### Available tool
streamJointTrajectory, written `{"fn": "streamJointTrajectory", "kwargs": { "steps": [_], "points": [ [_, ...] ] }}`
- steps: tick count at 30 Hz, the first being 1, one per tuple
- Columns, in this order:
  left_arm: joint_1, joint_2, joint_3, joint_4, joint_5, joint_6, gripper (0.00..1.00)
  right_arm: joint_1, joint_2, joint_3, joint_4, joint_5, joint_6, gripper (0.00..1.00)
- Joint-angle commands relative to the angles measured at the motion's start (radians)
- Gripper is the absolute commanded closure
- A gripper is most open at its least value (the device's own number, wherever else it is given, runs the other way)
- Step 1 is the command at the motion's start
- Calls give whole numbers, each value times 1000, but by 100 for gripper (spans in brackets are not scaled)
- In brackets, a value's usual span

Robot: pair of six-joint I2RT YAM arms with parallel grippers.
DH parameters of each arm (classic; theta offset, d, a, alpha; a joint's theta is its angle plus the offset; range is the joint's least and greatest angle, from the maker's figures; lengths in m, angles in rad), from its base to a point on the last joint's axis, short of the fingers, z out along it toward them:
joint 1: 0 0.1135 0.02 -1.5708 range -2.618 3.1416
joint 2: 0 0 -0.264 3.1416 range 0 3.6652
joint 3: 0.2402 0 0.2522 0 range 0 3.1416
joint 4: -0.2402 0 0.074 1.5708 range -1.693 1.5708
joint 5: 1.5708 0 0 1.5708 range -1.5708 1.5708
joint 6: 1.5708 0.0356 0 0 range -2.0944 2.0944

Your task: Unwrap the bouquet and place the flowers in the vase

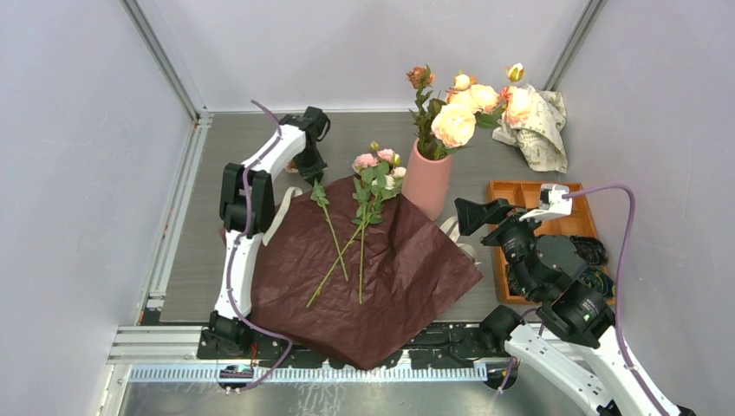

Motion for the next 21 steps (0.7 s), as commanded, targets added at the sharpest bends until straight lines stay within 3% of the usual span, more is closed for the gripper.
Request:
{"fn": "streamJointTrajectory", "kwargs": {
  "steps": [1,8,14,17,21],
  "points": [
    [-2,-207,15,37,-58,35,100,2,24,7,52,-4,15,1],
    [-102,-493,60,137,-176,141,100,2,34,-4,88,-17,15,1],
    [-245,-662,183,385,-197,330,100,1,3,-15,82,0,24,1],
    [-300,-758,106,585,-152,383,100,2,-4,-16,76,7,20,0],
    [-386,-910,-123,924,-127,464,99,2,-13,-13,70,16,15,1]
  ]
}}
